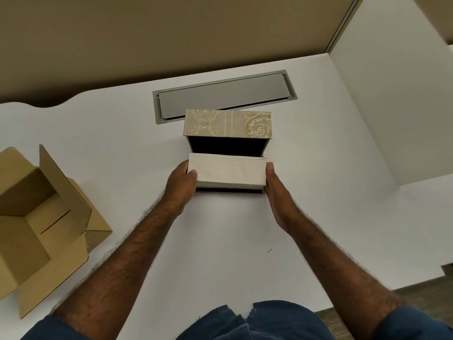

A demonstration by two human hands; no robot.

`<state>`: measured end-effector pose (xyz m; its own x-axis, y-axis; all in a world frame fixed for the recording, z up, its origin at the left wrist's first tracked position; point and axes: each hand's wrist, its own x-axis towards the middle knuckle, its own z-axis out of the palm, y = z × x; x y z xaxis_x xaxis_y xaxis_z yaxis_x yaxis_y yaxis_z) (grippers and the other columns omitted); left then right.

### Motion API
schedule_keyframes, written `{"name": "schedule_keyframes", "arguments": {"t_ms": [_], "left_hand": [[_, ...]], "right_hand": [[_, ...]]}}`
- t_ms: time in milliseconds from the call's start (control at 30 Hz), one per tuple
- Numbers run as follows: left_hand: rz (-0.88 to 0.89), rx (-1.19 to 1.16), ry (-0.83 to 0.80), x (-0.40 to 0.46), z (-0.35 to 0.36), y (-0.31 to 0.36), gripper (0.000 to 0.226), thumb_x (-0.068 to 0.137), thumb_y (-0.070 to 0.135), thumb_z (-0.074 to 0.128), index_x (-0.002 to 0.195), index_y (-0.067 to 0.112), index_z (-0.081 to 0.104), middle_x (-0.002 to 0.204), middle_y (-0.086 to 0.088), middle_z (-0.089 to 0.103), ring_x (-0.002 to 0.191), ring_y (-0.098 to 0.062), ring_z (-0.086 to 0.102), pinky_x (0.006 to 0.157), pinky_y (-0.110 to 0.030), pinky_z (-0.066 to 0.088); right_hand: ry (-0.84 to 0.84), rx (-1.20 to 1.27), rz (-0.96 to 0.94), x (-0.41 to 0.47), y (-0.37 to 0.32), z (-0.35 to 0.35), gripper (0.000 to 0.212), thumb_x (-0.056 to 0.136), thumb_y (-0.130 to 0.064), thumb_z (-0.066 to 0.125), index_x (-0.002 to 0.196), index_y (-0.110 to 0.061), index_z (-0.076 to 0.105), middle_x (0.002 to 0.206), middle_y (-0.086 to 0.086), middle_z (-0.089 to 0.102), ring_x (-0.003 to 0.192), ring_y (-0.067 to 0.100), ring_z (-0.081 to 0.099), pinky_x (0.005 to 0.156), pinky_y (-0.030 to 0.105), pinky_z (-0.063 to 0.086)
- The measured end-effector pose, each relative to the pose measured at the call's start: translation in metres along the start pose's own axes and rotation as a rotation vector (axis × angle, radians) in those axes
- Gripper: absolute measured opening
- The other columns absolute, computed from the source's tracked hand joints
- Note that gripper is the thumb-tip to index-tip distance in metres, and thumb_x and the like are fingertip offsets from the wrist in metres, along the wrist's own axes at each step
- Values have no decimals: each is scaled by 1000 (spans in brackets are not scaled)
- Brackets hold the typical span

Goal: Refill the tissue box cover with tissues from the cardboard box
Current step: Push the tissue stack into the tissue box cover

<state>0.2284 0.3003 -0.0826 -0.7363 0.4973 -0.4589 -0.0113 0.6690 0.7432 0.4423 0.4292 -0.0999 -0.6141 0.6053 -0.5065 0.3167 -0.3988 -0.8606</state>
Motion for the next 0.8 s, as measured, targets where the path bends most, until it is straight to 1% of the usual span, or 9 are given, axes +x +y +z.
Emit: {"name": "schedule_keyframes", "arguments": {"t_ms": [133, 200, 300, 433, 533, 633, 700, 800], "left_hand": [[-3, 0, -1, 2, 0, -1, 38, 108, 22, 42, 144, 15, 50, 144, -11, 58, 118, -22, 53, 93, -30, 42], [0, -5, 1, 2, -1, -1, 38, 107, 20, 42, 143, 15, 51, 143, -10, 59, 113, -19, 51, 93, -30, 42], [-2, -12, -1, 3, -1, -2, 37, 106, 19, 42, 141, 16, 53, 140, -9, 60, 110, -17, 51, 91, -30, 42], [-7, -36, -4, 3, -1, -2, 35, 106, 18, 42, 139, 17, 55, 135, -6, 62, 107, -17, 52, 87, -29, 41], [-9, -52, -8, 4, -3, -4, 36, 104, 17, 43, 137, 17, 57, 132, -5, 64, 107, -18, 54, 86, -29, 42], [-15, -58, -18, 5, -4, -6, 35, 104, 17, 44, 136, 16, 58, 129, -5, 64, 110, -20, 56, 85, -28, 44], [-17, -61, -20, 5, -4, -7, 34, 104, 18, 44, 134, 16, 59, 125, -3, 64, 109, -20, 56, 81, -26, 44], [-15, -64, -19, 5, -4, -9, 33, 104, 20, 44, 133, 16, 59, 119, 0, 62, 106, -18, 56, 77, -24, 44]], "right_hand": [[7, 20, -14, 0, 0, -1, 102, 89, -91, 38, 172, -34, 25, 179, -9, 32, 165, 11, 27, 137, 50, 18], [14, 28, -10, -1, 0, -2, 105, 87, -94, 42, 172, -34, 26, 178, -10, 33, 164, 10, 28, 137, 50, 18], [15, 13, -18, -1, 1, -1, 96, 94, -88, 37, 172, -34, 26, 178, -10, 33, 164, 10, 29, 137, 50, 19], [36, 28, -26, -3, 0, 0, 113, 82, -99, 45, 172, -34, 25, 178, -9, 33, 164, 10, 30, 137, 50, 20], [48, 40, -25, -4, 0, 1, 115, 80, -98, 47, 172, -33, 26, 177, -9, 34, 163, 9, 30, 137, 48, 20], [52, 43, -4, -4, -1, 2, 104, 87, -93, 45, 171, -33, 29, 176, -12, 36, 162, 8, 31, 137, 48, 19], [45, 31, 9, -4, -2, 1, 93, 96, -86, 41, 171, -33, 29, 176, -13, 37, 162, 7, 31, 137, 48, 19], [40, 18, 21, -3, -1, 0, 85, 102, -79, 36, 172, -32, 27, 177, -12, 35, 163, 8, 30, 137, 49, 18]]}}
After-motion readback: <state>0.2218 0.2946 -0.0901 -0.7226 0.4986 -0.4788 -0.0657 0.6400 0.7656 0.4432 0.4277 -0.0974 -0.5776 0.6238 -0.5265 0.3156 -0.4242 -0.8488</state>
